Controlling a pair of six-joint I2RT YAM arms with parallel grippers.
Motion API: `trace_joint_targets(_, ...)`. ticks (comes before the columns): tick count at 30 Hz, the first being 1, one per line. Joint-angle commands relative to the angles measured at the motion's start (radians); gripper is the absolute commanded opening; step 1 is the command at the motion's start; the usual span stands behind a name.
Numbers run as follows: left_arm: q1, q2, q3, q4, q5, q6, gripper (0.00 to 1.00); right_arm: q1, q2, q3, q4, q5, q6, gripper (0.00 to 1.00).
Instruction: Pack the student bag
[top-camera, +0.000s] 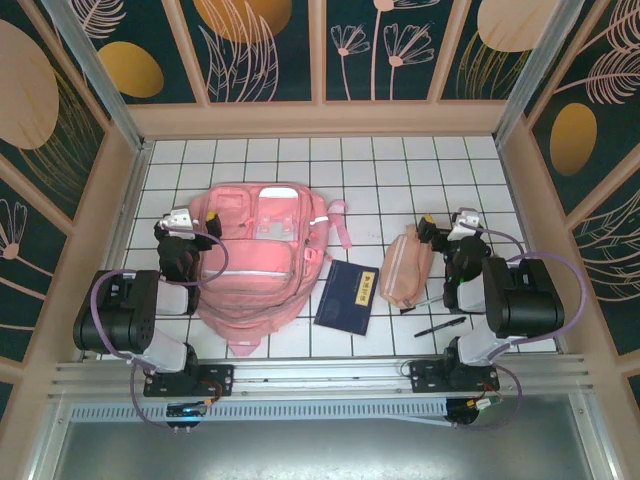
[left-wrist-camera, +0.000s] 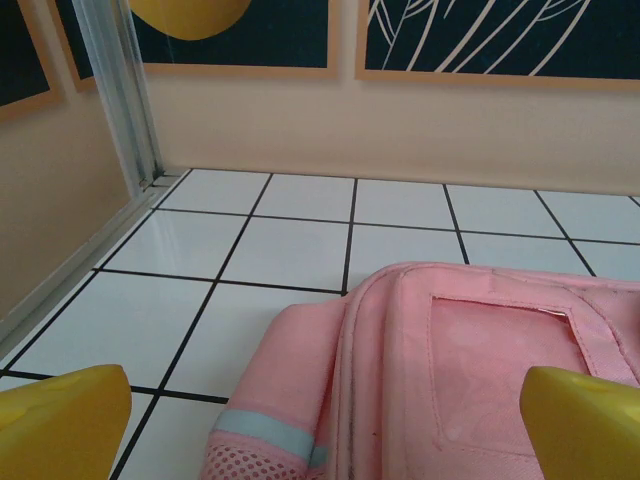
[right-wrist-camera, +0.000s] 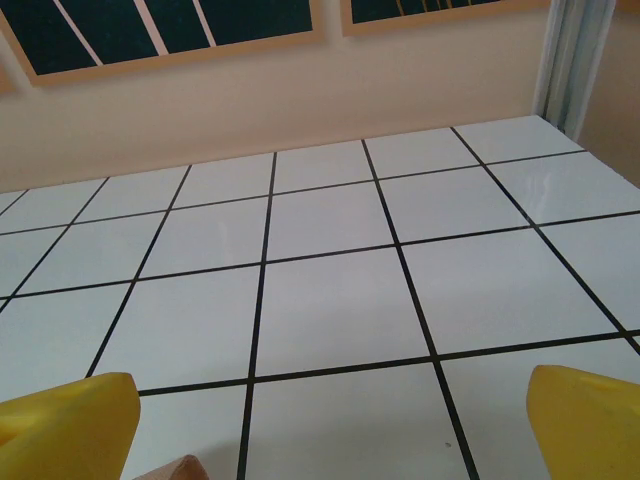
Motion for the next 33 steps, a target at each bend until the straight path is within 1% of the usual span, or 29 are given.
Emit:
trace_joint_targets(1, 0.006, -0.007, 0.0, 0.017, 0.012, -0.015, 0.99, -0.007, -0.006, 0.018, 0.016, -0.007, 0.005, 0.99)
trace_joint_targets(26, 0.006, -0.007, 0.0, 0.016, 0.011, -0.019, 0.99, -0.008, -0.008, 0.019, 0.016, -0.01, 0.006, 0.99)
trace_joint_targets(28, 0.006, -0.007, -0.001, 0.02, 0.01, -0.02, 0.99, -0.01, -0.015, 0.021, 0.003, 0.021, 0.016, 0.99)
trace_joint_targets(29, 0.006, -0.014, 0.004, 0.002, 0.003, -0.021, 0.99, -0.014, -0.037, 0.029, -0.033, 0.051, 0.036, 0.99)
trace_joint_targets(30, 0.007, -0.04, 0.019, -0.042, 0.002, -0.024, 0.99, -0.024, -0.057, 0.04, -0.075, 0.052, 0.052, 0.99)
trace_joint_targets(31, 0.006, -0.078, 0.046, -0.126, 0.003, -0.019, 0.99, -0.022, -0.067, 0.043, -0.076, 0.053, 0.047, 0.99)
trace_joint_targets(32, 0.006, -0.127, 0.094, -0.28, -0.016, -0.025, 0.99, -0.019, -0.103, 0.059, -0.132, 0.061, 0.044, 0.99)
trace_joint_targets(33, 0.006, -0.172, 0.16, -0.458, -0.072, -0.075, 0.99, -0.014, -0.16, 0.083, -0.24, 0.096, 0.051, 0.99)
